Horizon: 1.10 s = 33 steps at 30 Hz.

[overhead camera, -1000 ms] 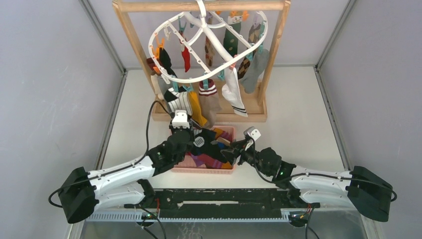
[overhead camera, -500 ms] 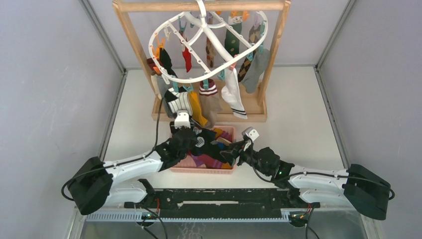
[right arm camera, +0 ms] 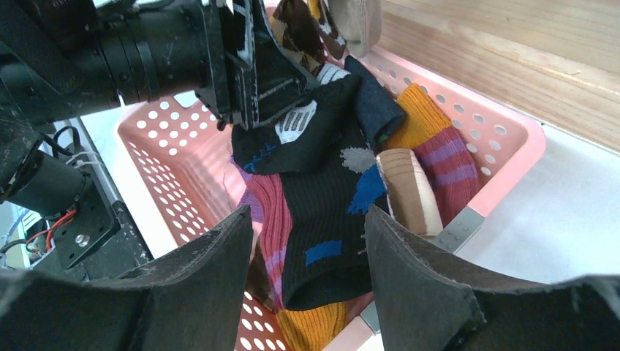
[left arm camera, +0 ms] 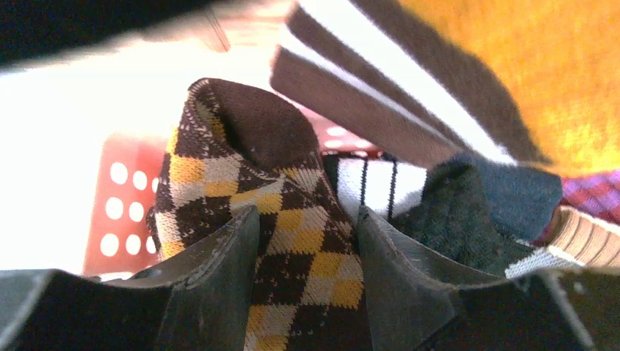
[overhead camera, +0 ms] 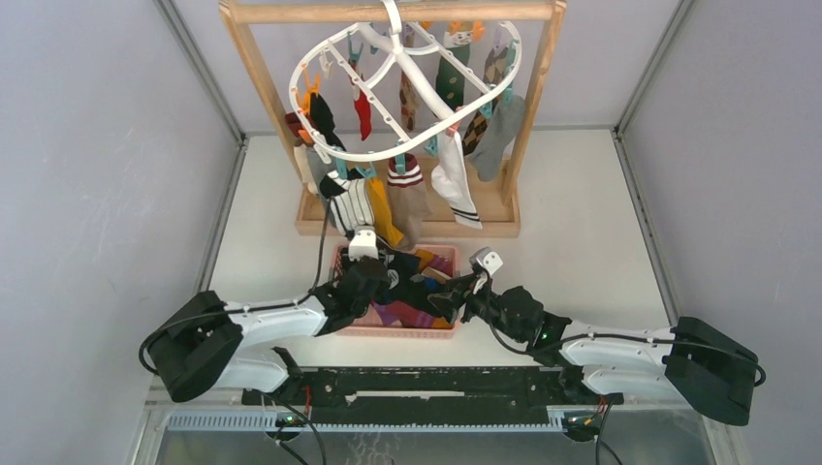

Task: Remove the socks clipped to the hanger
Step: Adjust the sock in the bin.

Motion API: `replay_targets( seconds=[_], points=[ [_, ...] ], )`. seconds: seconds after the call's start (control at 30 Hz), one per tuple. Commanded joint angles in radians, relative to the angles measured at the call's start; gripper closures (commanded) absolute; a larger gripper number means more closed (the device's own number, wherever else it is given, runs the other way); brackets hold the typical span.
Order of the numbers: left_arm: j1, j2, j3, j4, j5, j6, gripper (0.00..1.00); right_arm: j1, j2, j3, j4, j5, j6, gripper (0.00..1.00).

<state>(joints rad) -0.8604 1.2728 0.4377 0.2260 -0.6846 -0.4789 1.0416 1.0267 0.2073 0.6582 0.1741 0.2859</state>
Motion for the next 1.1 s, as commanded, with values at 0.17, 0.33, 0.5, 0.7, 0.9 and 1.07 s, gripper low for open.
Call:
replay_targets(
  seconds=[0.17,0.33,0.5,0.7,0.9,1.07],
  points=[
    [-0.066,0.112,-0.023,0.044,-0.011,-0.073,0.41,-0.009,0.004,0.009,0.049,-0.002,-0.012,0.35],
    [-0.107,0.023,-0.035,0.011,-0.051,-0.062,0.22,-0.01,0.0,0.016,0.038,-0.001,-0.014,0.35],
    [-0.175,-0.084,0.001,-0.076,-0.126,-0.029,0.07,-0.009,-0.024,0.022,0.016,0.005,-0.014,0.35],
    [-0.219,-0.21,-0.01,-0.116,-0.168,-0.009,0.0,-0.007,-0.1,0.034,-0.054,0.026,-0.022,0.35],
    [-0.235,-0.363,-0.056,-0.148,-0.201,0.002,0.0,-0.006,-0.171,0.053,-0.097,0.028,-0.029,0.35],
    [-0.238,-0.487,-0.109,-0.162,-0.241,0.0,0.0,-0.002,-0.181,0.093,-0.102,0.009,-0.041,0.35]
  ],
)
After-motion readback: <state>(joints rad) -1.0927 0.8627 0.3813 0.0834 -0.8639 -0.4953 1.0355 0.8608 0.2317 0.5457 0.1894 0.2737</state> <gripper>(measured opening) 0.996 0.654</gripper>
